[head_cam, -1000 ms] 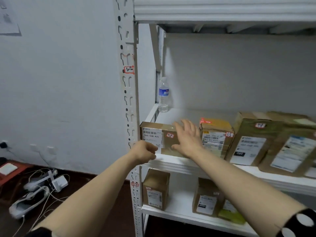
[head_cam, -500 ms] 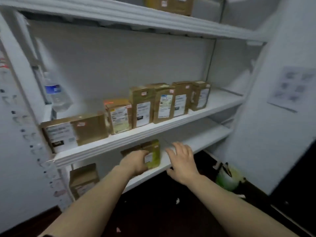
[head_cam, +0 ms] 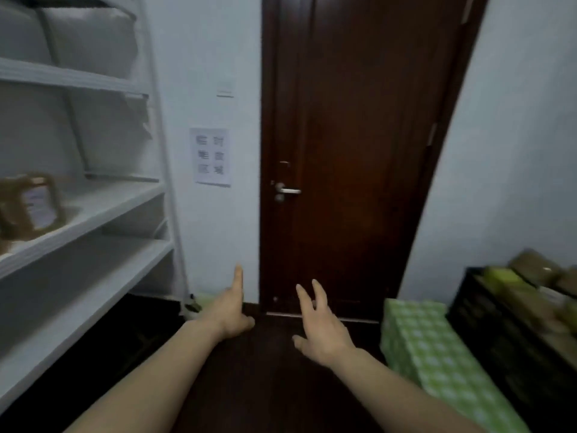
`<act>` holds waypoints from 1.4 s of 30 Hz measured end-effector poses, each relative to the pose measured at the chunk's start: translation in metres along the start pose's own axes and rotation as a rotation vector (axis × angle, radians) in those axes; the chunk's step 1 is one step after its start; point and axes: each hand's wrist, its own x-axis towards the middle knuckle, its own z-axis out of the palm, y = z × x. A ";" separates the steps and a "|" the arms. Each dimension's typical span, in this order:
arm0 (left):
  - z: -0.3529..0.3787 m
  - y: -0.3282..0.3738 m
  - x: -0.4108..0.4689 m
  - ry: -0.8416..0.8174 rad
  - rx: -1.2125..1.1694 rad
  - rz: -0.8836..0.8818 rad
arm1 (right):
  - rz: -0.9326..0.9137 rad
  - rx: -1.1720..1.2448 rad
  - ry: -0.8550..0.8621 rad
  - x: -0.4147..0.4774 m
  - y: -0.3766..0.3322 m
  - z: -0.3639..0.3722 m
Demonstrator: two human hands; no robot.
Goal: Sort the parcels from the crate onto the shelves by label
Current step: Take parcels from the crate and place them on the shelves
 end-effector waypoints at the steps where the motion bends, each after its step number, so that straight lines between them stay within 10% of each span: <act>1: 0.021 0.035 0.011 -0.040 0.013 0.047 | 0.070 0.013 0.017 -0.010 0.040 -0.011; 19: 0.274 0.434 0.160 -0.471 0.214 0.609 | 0.879 0.195 0.085 -0.139 0.457 -0.105; 42: 0.427 0.628 0.378 -0.620 0.322 0.778 | 1.062 -0.220 0.085 -0.015 0.738 -0.105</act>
